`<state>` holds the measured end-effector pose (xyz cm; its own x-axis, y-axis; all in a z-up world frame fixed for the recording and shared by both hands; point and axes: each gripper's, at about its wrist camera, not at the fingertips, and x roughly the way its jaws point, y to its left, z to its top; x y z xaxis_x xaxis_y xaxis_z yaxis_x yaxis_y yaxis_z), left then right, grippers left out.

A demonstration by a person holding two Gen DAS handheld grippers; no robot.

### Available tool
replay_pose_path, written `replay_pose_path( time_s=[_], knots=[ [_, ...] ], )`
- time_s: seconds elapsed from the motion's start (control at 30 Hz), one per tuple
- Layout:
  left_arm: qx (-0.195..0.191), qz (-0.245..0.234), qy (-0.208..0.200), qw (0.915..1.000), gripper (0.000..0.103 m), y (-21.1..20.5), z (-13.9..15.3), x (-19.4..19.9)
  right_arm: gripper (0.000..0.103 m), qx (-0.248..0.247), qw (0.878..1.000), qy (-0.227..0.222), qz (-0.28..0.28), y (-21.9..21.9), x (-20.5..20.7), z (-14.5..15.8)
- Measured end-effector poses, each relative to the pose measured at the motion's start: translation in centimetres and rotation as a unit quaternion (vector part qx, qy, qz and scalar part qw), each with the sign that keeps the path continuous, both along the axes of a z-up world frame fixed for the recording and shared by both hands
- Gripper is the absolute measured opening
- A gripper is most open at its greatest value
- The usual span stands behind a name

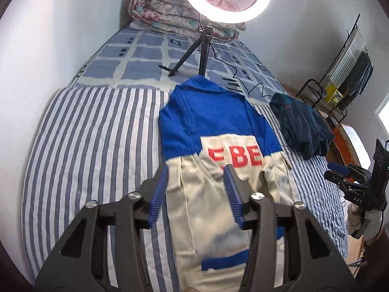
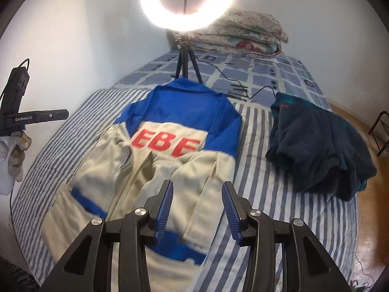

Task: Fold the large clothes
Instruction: 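Open both tools and move them to the blue collar end, then grasp the blue collar end with both tools and lift it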

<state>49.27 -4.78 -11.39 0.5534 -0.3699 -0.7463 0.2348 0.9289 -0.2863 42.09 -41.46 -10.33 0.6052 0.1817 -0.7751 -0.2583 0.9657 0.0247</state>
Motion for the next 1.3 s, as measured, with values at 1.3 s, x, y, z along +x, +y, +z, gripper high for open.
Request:
replay_pose_path(
  time_s=[1.3],
  knots=[
    [0.062, -0.055, 0.052, 0.9952, 0.025, -8.3, -13.8, 25.0, 0.034, 0.044, 0.997, 0.06, 0.011, 0.6, 28.4, -12.4]
  ],
)
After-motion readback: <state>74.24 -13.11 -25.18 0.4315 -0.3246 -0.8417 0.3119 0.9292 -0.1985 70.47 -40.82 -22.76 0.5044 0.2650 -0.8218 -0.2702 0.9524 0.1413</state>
